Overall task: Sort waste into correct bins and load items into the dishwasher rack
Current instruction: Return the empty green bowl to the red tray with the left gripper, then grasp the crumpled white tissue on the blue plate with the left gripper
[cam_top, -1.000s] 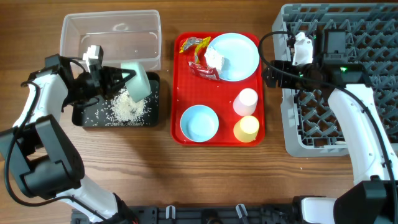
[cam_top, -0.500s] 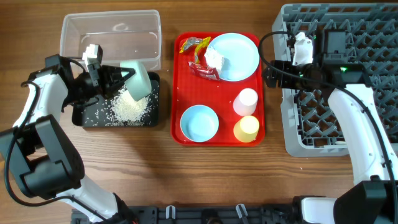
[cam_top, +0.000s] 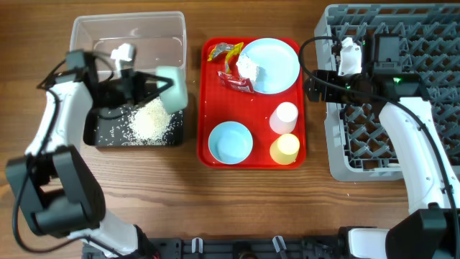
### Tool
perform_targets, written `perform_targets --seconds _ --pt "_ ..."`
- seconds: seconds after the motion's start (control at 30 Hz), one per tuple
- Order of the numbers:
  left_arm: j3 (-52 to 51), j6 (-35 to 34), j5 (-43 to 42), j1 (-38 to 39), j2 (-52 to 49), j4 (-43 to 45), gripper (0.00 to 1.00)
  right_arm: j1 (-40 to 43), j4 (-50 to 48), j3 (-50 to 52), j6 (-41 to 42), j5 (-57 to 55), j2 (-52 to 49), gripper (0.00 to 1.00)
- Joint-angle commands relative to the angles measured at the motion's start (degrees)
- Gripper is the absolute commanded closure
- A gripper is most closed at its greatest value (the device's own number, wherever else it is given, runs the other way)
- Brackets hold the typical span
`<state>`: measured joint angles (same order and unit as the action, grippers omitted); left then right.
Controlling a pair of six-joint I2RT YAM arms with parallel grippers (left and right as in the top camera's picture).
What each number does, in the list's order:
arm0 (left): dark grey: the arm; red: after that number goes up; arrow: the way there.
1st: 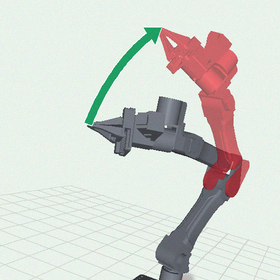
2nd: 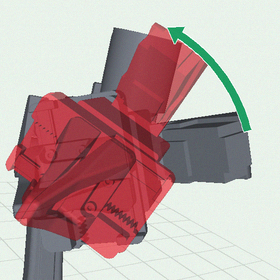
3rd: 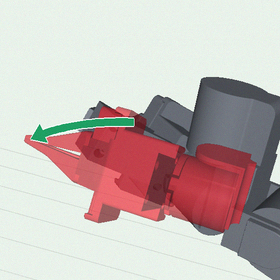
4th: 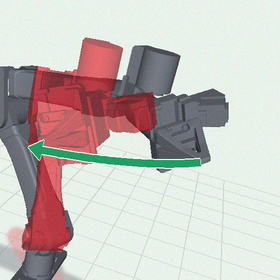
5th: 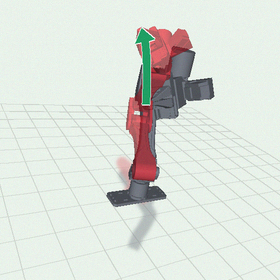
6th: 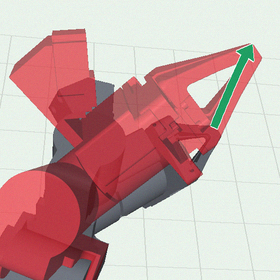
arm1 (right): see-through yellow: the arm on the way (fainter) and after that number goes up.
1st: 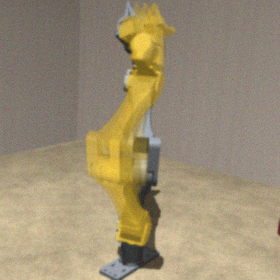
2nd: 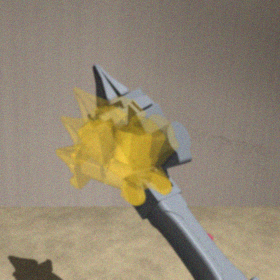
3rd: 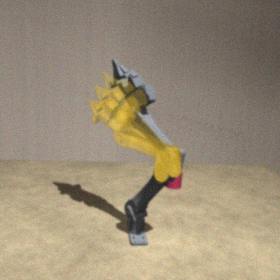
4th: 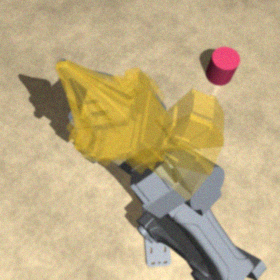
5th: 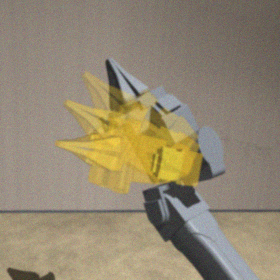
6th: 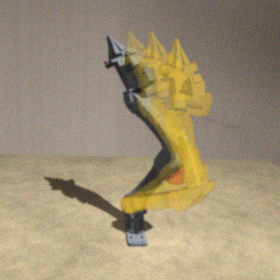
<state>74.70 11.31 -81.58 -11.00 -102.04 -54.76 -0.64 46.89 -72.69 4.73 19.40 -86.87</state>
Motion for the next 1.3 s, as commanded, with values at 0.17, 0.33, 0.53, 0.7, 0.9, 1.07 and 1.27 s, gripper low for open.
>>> perform_targets --seconds 0.17,0.33,0.53,0.7,0.9,1.07,1.27 --pt "5.25 -18.82 75.36 34.71 4.81 13.07 0.96 -0.13 0.72 -0.70 -0.07 -0.57 0.70 0.12" --pt "5.25 -19.30 88.76 44.28 -2.14 17.94 0.96 -0.13 0.76 -0.70 -0.07 -0.57 0.70 0.12" --pt "5.25 -19.30 88.72 46.84 -8.90 19.65 0.96 -0.13 0.74 -0.70 -0.11 -0.57 0.70 0.12" --pt "5.25 -19.28 88.26 48.70 -10.23 18.97 0.86 -0.13 0.74 -0.70 -0.09 -0.59 0.70 0.12" --pt "5.88 -19.04 88.35 51.54 -9.79 17.88 0.04 -0.13 0.72 -0.70 -0.09 -0.59 0.70 0.12" --pt "25.59 -9.29 87.41 46.31 -8.55 7.08 0.00 -0.13 0.52 -0.70 -0.07 -0.57 0.70 0.08" --pt "32.04 -7.02 74.73 33.51 -14.78 11.23 0.00 0.39 3.15 -0.70 3.19 -0.59 0.72 0.08"
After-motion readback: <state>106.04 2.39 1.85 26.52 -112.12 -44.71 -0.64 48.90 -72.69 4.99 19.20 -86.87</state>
